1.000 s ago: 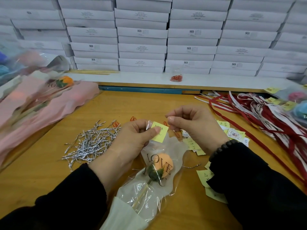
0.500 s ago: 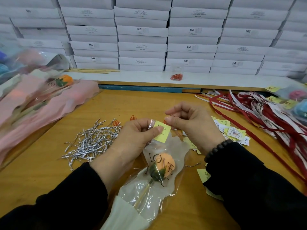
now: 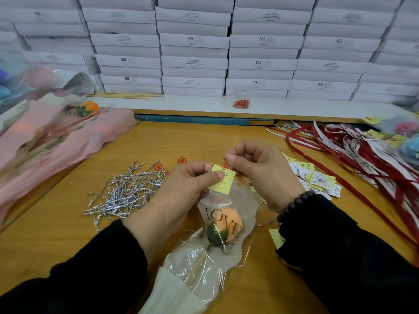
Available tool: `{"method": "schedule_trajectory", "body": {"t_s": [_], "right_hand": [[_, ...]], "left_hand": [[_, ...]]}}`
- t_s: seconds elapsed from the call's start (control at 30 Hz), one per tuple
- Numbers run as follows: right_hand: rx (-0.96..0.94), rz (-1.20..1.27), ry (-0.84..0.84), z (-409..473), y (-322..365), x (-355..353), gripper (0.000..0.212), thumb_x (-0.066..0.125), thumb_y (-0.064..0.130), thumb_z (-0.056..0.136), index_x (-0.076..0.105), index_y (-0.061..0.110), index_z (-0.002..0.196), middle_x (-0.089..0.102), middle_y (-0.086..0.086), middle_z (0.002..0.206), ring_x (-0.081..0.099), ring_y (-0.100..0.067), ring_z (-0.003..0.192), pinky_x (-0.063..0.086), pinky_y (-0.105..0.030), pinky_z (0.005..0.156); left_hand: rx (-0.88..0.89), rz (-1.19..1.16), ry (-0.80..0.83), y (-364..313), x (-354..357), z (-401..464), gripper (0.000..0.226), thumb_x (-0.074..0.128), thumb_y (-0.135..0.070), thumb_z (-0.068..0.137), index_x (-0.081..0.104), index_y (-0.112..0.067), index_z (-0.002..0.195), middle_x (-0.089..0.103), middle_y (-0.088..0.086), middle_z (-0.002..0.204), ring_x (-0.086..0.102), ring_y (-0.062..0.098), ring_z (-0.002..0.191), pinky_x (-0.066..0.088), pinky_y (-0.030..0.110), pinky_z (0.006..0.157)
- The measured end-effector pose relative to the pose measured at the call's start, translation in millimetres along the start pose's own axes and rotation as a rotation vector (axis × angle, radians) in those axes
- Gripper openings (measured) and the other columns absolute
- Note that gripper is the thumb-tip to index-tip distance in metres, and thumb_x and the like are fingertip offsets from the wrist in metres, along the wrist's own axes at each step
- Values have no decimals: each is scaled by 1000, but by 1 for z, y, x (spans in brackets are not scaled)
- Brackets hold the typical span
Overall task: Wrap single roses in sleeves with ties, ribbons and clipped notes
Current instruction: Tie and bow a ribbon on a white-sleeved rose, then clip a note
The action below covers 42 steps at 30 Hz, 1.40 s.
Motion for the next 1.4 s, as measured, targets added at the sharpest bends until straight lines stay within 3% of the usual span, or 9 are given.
{"method": "schedule_trajectory", "body": {"t_s": [0.27, 0.5, 0.6, 0.77, 1.17, 1.33, 1.4], "right_hand": [[-13, -20, 15, -1, 2, 0, 11, 62, 3, 84, 65, 8, 75, 62, 0, 63, 55, 2, 51, 45, -10, 51], [11, -16, 7, 0, -4, -1, 6, 66, 4, 82, 66, 5, 76, 63, 0, 63, 55, 2, 50, 45, -11, 51], [22, -33, -2, 0, -6, -2, 6, 67, 4, 81, 66, 5, 75, 62, -4, 64, 54, 0, 49, 45, -12, 50], [17, -74, 5, 0, -4, 0, 6, 68, 4, 80, 66, 1, 76, 60, -7, 63, 52, 0, 48, 45, -11, 50], [12, -120, 23, -2, -1, -2, 8, 68, 12, 81, 72, 5, 79, 63, -19, 69, 51, -2, 50, 44, -10, 51], [-13, -160, 56, -3, 2, -1, 12, 67, 16, 83, 71, 11, 74, 61, -5, 61, 52, 0, 51, 42, -9, 51], [-19, -190, 73, -4, 3, 0, 18, 66, 21, 84, 72, 7, 76, 62, -8, 63, 53, -3, 55, 42, -10, 54]], "left_hand": [[-18, -47, -14, 0, 0, -2, 24, 66, -6, 80, 64, -14, 57, 45, 17, 75, 29, 20, 58, 24, 30, 55], [-21, -91, -28, 2, -2, -2, 30, 65, -2, 81, 66, -14, 53, 47, 0, 49, 32, 14, 48, 27, 28, 54], [-24, -99, -18, 2, -1, -1, 20, 67, -4, 78, 67, -12, 60, 53, 7, 58, 39, 15, 49, 33, 28, 55], [-3, -68, -50, 3, -5, 1, 14, 69, -8, 74, 68, -11, 60, 53, 2, 53, 40, 11, 46, 34, 27, 53], [-37, -142, -20, 4, -1, 0, 9, 70, -13, 66, 71, -5, 70, 63, 17, 67, 52, 25, 57, 43, 33, 61], [-43, -124, -40, 5, -2, -1, 8, 69, -13, 66, 71, -10, 59, 61, 8, 54, 51, 18, 46, 43, 27, 52], [-49, -123, -51, 6, -3, 0, 8, 68, -13, 66, 70, -9, 60, 60, 6, 51, 49, 15, 41, 43, 23, 44]]}}
Point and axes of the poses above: each hand's wrist, its own z-axis towards the middle knuckle, its own x-axis out of the palm, y = z × x, the point moved 7 cm from there along z, towards the middle knuckle
